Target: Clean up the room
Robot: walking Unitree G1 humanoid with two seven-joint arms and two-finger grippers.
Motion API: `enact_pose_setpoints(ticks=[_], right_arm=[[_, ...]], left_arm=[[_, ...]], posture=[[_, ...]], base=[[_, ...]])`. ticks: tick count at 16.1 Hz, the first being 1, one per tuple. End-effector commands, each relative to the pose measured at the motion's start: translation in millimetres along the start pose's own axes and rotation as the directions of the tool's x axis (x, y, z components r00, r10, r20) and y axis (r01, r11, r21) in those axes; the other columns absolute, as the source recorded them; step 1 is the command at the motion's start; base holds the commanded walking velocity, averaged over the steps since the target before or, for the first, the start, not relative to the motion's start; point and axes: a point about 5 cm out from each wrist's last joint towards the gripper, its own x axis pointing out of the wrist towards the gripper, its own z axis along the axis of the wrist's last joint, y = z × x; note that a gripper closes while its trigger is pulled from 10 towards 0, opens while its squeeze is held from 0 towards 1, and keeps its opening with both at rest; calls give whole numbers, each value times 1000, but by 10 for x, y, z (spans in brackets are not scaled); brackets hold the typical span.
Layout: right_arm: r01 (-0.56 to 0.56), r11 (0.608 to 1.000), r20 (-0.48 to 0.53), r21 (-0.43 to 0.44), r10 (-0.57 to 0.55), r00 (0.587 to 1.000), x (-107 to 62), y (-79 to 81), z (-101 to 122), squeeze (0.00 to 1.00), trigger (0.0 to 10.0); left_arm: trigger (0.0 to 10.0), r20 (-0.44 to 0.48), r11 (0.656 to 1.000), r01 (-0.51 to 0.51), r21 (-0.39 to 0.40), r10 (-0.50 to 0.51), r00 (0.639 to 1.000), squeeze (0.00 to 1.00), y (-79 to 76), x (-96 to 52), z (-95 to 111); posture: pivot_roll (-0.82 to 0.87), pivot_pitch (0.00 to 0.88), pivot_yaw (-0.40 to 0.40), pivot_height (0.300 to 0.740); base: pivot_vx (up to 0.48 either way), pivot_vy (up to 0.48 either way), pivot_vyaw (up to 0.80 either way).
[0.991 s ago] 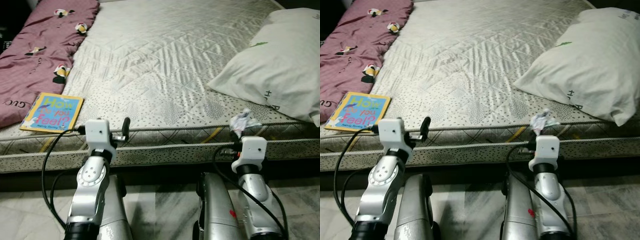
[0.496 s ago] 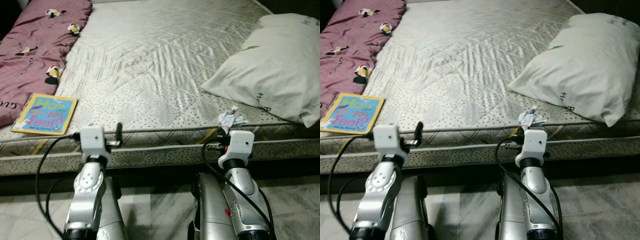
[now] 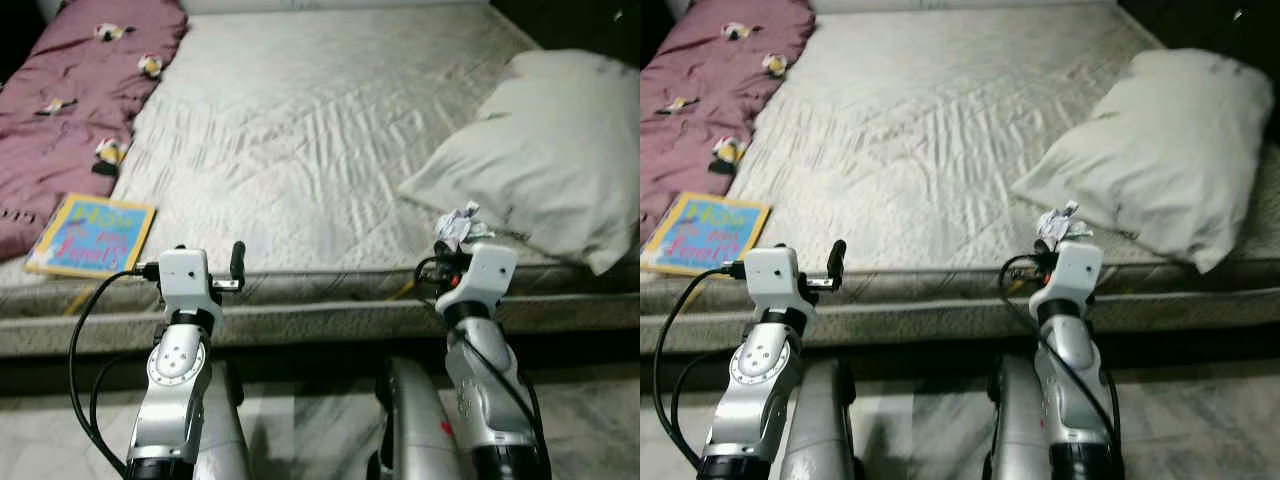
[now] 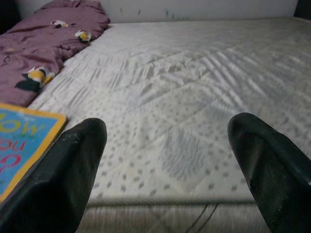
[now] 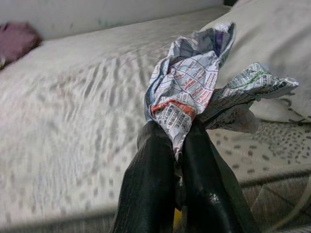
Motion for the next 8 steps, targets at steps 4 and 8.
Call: enact_pose_setpoints(ticks=[4,8], right_arm=[[18,998,16,58,-19,1000,55,1,143,0,10000],[26,997,-7,69,-26,1000,67,-22,149,0,10000]], left_arm=[[10000,-12,1000,6,-16,-6,1000,0,-81,-15,-23],[10000,1,1000,3,-16,-3,1000,0,-91,55,2]], posture=[[-46,0,-16,630],[-57,0,-26,673]], base=[[0,0,0],[0,0,0]])
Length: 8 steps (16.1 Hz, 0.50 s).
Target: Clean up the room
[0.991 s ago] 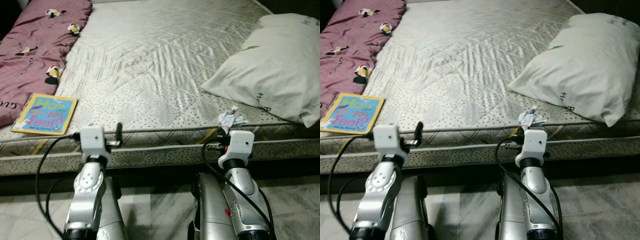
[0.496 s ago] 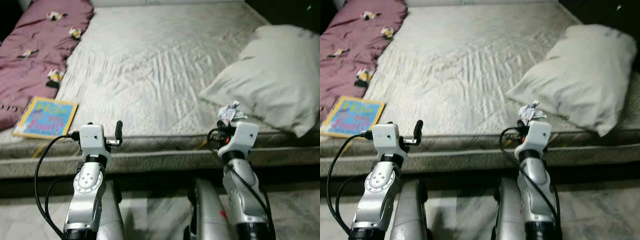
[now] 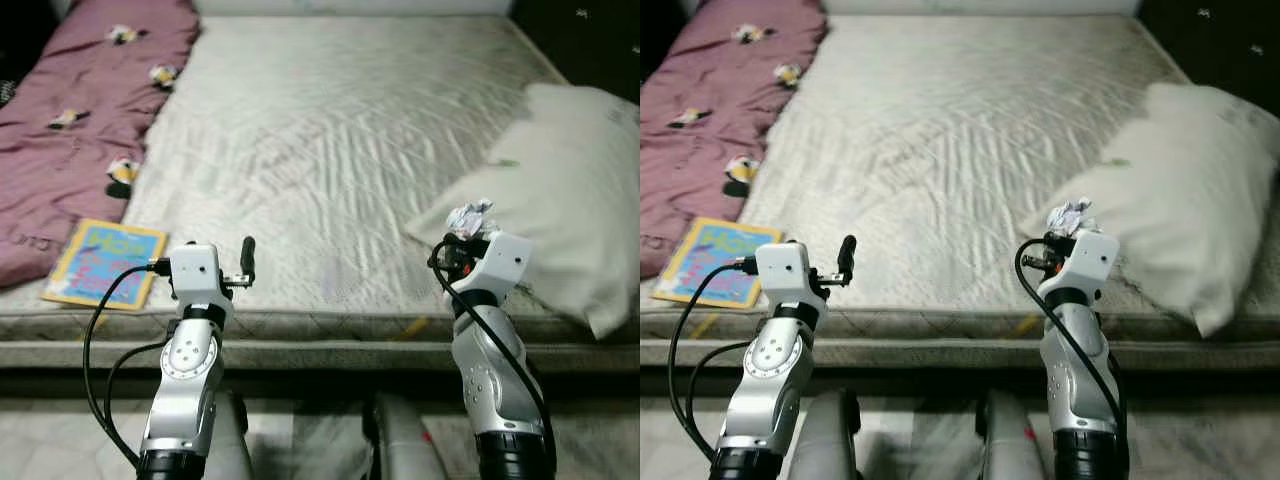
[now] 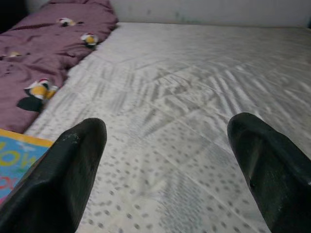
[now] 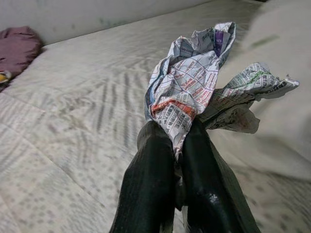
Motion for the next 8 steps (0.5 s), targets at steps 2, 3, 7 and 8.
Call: enact_pose_setpoints(ticks=[2,3,7,8], right_arm=[[-8,1000,11,23,8,1000,29,26,72,0,10000],[-4,999,5,34,4,1000,39,24,69,0,10000],[-3,999,-7,38,3,1000,63,30,60,0,10000],[0,999,-7,33,0,1000,64,33,58,0,10000]], left_arm=[[10000,-6,1000,-6,3,6,1000,0,5,8,-27],[10000,-11,1000,8,-14,-8,1000,0,-22,14,-32],[10000,-4,999,4,-44,-4,1000,0,-61,23,-7],[10000,-10,999,-8,-40,7,1000,0,-50,25,-13]], posture=[[-60,0,-30,691],[-59,0,-31,701],[-52,0,-35,740],[-52,0,-34,740]], base=[[0,0,0],[0,0,0],[0,0,0],[0,0,0]])
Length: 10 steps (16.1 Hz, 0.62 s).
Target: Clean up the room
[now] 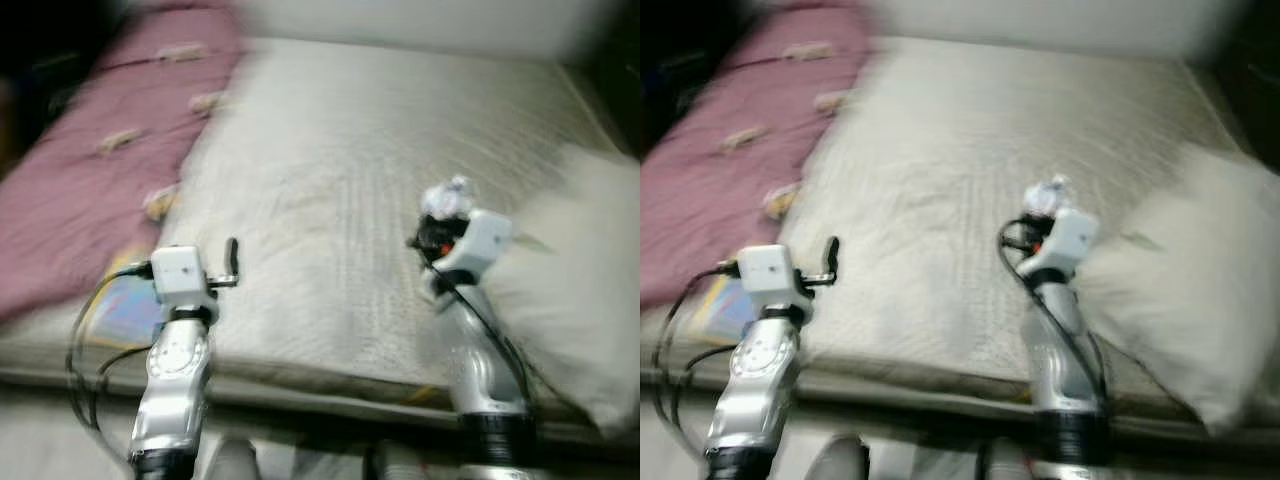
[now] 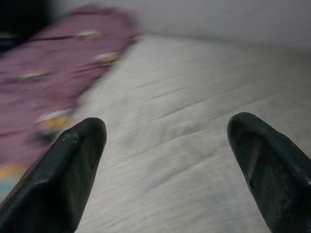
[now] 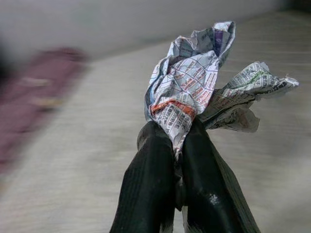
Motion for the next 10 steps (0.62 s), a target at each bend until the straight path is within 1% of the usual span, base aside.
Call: enact_pose_setpoints(ticks=[1,5,6,8,9,10], right_arm=[[8,1000,-5,4,-8,1000,20,8,8,0,10000],[22,1000,-11,-13,-22,1000,6,-43,-10,0,10000],[22,1000,-11,-12,-23,1000,3,-51,-10,0,10000],[22,1000,-13,-14,-22,1000,0,-50,-14,0,10000],[19,1000,-19,-16,-19,1000,-8,-48,-24,0,10000],[3,999,-47,-34,-4,999,-27,-34,-75,0,10000]], left_arm=[[10000,-10,1000,-20,0,20,1000,0,34,-34,-25],[10000,-18,1000,-7,-11,7,1000,0,28,-23,-22],[10000,-23,1000,-3,-1,3,1000,0,23,-29,-41],[10000,-24,1000,-2,-10,1,1000,0,20,-35,-43],[10000,-25,999,13,-30,-14,1000,0,16,-43,-42],[10000,-9,998,52,-21,-52,999,0,-11,-46,-10]], posture=[[-52,0,-35,740],[-58,0,-36,740],[-58,0,-36,740],[-58,0,-37,740],[-51,0,-47,740],[-41,0,-54,740]], base=[[0,0,0],[0,0,0],[0,0,0],[0,0,0],[0,0,0],[0,0,0]])
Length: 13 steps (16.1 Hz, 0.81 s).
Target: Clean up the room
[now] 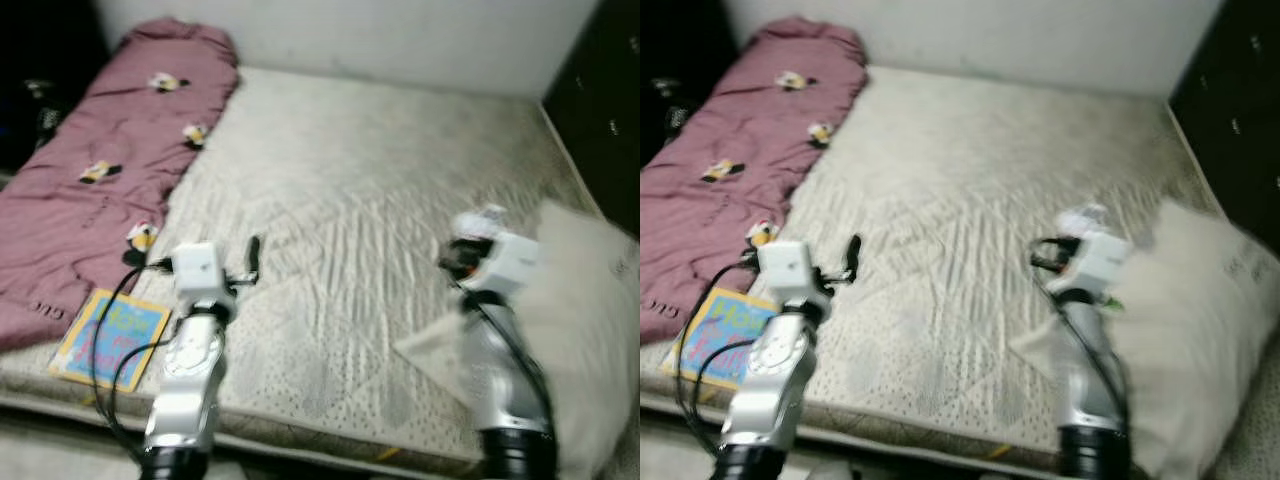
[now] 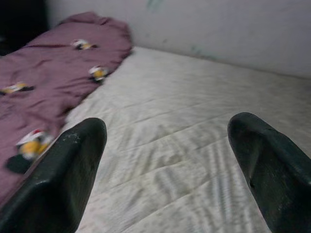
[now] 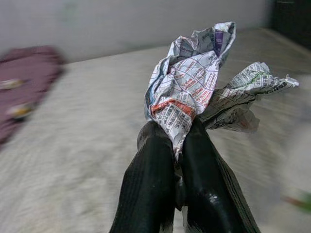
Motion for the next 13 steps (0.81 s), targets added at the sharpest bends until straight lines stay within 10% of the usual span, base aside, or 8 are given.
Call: enact_pose_setpoints(ticks=[1,4,6,13], right_arm=[[-15,999,-56,-29,14,998,-34,-5,-99,0,10000],[-50,997,-97,-56,44,994,-96,30,-233,0,10000],[-16,960,-64,-279,-2,998,-68,80,-267,0,10000],[-58,971,-43,-233,49,998,-97,84,-246,0,10000]], left_arm=[[10000,16,1000,24,14,-24,1000,0,-25,-5,46],[10000,20,999,0,45,-1,1000,0,56,-26,69],[10000,-15,999,-9,37,9,1000,0,164,-112,12],[10000,-70,999,37,3,-37,997,0,61,-116,-57]], posture=[[-27,0,-61,740],[-2,0,-69,740],[-1,0,-50,740],[-17,0,-32,740]], base=[[0,0,0],[0,0,0],[0,0,0],[0,0,0]])
